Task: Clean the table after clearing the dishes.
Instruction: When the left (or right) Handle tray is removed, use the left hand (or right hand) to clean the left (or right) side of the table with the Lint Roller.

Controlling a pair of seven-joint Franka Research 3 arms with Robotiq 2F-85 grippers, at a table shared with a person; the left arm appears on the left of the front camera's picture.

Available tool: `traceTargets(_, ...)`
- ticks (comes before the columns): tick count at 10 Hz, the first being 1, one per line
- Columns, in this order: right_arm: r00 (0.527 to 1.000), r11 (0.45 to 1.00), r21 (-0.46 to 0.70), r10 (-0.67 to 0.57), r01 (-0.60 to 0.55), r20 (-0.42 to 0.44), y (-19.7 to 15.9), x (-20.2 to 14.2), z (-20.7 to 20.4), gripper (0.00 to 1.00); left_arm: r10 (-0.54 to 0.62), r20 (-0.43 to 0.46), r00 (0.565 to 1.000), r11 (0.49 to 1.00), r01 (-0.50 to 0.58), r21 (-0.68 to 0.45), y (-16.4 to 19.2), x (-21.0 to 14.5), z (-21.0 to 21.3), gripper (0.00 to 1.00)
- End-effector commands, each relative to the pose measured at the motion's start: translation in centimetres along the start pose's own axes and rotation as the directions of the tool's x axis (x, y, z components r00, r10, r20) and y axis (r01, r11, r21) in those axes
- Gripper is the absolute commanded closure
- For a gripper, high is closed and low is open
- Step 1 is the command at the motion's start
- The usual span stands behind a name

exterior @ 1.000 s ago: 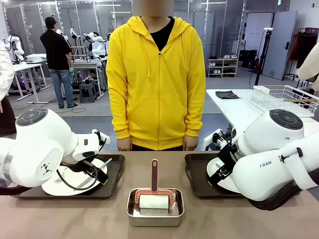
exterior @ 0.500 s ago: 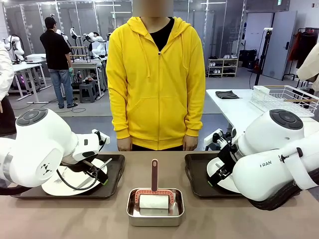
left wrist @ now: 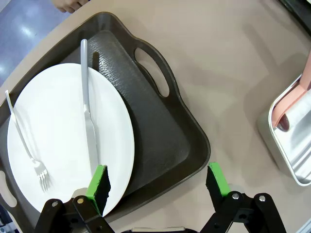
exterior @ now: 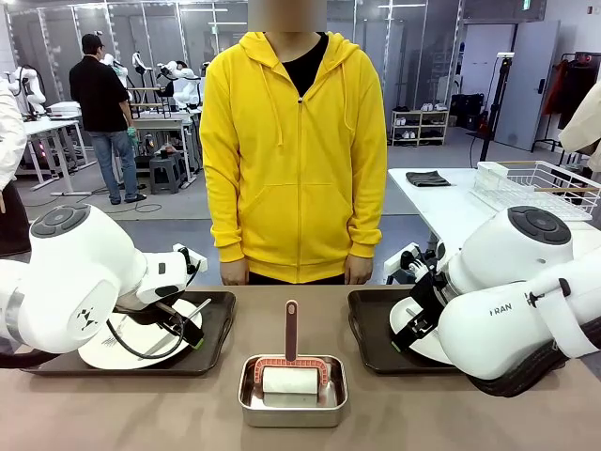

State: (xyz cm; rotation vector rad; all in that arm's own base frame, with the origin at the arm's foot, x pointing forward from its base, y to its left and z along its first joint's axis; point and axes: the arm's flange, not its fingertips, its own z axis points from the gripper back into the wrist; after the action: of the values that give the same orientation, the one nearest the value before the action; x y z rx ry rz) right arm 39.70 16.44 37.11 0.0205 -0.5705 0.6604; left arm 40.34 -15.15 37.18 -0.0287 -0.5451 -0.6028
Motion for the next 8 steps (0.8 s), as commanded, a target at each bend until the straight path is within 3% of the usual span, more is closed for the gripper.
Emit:
traceTargets(1,1.0,0.998,0.054,-0.013,0.012,0.018,-1.2,1.4,0.9,0.0,-0.01,-0.026,1.0,1.0,0.009,-0.019,0.8,1.2,0.8,0.0)
traceTargets(4,0.997,0.963,0.259,-0.071,0.076,-0.028,-5.0,4.0,3.2,0.0,0.018,-0.083,0.996,0.954,-0.042,-0.298,4.4,3.7,3.2,0.0)
traceTargets(5,0.994,0.929,0.355,-0.095,0.107,-0.05,-5.9,4.6,3.6,0.0,0.027,-0.103,0.994,0.921,-0.065,-0.384,6.1,4.1,3.9,0.0)
traceTargets(7,0.98,0.808,0.555,-0.153,0.198,-0.127,-7.7,5.4,3.4,0.0,0.09,-0.089,0.992,0.81,-0.125,-0.572,9.2,4.6,4.6,0.0)
traceTargets(8,0.964,0.698,0.665,-0.209,0.266,-0.166,-8.9,5.2,3.1,0.0,0.122,-0.071,0.99,0.727,-0.138,-0.672,10.8,3.9,4.6,0.0)
